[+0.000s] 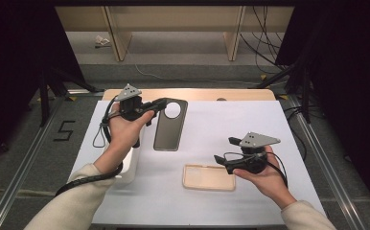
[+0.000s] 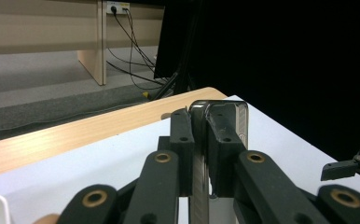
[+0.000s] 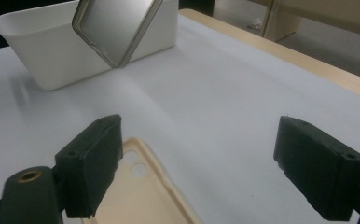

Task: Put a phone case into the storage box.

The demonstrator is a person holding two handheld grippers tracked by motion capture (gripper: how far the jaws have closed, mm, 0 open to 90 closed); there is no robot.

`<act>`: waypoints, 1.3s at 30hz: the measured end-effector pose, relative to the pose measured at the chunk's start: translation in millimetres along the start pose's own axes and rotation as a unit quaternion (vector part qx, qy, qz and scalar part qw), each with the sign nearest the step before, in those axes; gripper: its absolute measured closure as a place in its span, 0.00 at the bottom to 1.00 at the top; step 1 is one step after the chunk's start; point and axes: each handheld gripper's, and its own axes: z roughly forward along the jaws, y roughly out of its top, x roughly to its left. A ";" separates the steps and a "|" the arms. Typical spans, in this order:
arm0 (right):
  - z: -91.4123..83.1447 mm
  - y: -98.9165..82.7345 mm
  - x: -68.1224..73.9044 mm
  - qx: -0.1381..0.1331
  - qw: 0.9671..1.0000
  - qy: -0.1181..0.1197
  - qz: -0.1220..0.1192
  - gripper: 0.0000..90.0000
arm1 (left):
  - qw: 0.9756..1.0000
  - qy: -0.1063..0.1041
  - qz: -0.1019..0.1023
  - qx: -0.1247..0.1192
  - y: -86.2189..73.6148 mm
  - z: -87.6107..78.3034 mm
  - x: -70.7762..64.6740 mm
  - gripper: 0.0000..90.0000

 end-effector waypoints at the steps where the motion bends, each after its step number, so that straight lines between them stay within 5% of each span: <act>1: -0.2 -0.5 -0.3 -0.001 1.000 0.000 0.001 0.18 | 1.000 0.001 0.000 -0.001 0.7 -1.2 0.7 0.91; 39: -6.5 -2.4 -4.8 -0.007 1.000 -0.017 0.004 0.18 | 1.000 0.020 0.007 -0.024 22.9 -32.0 43.3 0.91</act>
